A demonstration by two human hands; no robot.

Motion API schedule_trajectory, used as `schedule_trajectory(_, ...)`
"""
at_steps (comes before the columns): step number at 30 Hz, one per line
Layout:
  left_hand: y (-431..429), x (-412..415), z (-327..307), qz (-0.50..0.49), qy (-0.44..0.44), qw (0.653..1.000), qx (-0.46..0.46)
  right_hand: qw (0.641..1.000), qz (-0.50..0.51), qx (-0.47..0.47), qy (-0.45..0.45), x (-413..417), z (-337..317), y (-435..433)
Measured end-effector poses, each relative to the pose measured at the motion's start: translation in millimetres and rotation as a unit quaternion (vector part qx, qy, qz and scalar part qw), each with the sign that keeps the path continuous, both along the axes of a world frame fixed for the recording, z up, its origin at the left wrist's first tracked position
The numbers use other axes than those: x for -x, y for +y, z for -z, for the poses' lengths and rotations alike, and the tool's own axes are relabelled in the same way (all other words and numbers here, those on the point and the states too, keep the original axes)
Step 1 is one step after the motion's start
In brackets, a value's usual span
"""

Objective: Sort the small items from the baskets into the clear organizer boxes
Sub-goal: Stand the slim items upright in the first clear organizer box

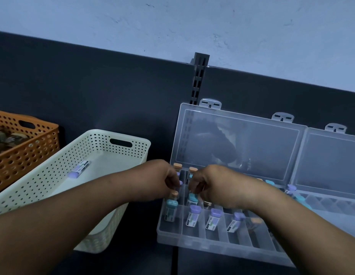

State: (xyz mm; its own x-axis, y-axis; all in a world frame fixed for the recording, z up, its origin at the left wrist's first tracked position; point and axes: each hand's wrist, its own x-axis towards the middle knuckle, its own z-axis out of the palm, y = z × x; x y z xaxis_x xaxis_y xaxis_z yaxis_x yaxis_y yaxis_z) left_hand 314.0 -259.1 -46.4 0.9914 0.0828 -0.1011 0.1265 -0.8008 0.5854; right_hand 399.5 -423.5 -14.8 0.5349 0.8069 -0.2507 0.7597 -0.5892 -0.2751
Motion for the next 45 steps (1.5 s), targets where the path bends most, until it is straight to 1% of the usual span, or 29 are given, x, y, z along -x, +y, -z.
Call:
schedule_trajectory(4,2,3,-7,-0.013,-0.010,1.000,-0.009,0.999,-0.012,-0.010,-0.036,1,-8,2)
schedule_trajectory(7,9,12,-22,-0.033,-0.033,0.999,-0.016,0.998,-0.020,-0.038,-0.055,3,-18,11)
schedule_trajectory(11,38,29,-38,-0.096,-0.089,0.988,-0.078,0.990,-0.056,-0.098,-0.090,14,-31,38)
schedule_trajectory(13,56,39,-42,-0.134,-0.107,0.978,-0.121,0.984,-0.086,-0.108,-0.111,21,-34,55)
schedule_trajectory(15,74,55,-43,-0.176,-0.110,0.965,-0.158,0.979,-0.119,-0.107,-0.128,28,-34,76)
schedule_trajectory(17,90,70,-43,-0.203,-0.109,0.953,-0.195,0.978,-0.132,-0.108,-0.120,34,-31,95)
schedule_trajectory(20,119,97,-36,-0.220,-0.095,0.933,-0.270,0.977,-0.156,-0.088,-0.112,46,-22,134)
schedule_trajectory(22,133,109,-29,-0.227,-0.067,0.926,-0.295,0.977,-0.168,-0.073,-0.109,51,-15,157)
schedule_trajectory(26,150,129,-13,-0.242,-0.023,0.932,-0.268,0.979,-0.175,-0.040,-0.096,61,3,201)
schedule_trajectory(28,154,135,-5,-0.245,-0.020,0.939,-0.242,0.982,-0.169,-0.024,-0.085,66,12,219)
schedule_trajectory(32,158,140,5,-0.261,-0.030,0.946,-0.189,0.988,-0.148,-0.005,-0.045,70,33,253)
schedule_trajectory(35,162,142,9,-0.260,-0.041,0.950,-0.165,0.988,-0.138,0.002,-0.063,70,47,270)
schedule_trajectory(39,164,144,11,-0.260,-0.046,0.950,-0.166,0.991,-0.125,-0.009,-0.053,70,51,272)
schedule_trajectory(41,164,143,11,-0.264,-0.052,0.949,-0.166,0.989,-0.136,-0.005,-0.062,68,50,268)
schedule_trajectory(45,160,138,10,-0.263,-0.103,0.947,-0.153,0.988,-0.142,-0.024,-0.062,64,46,259)
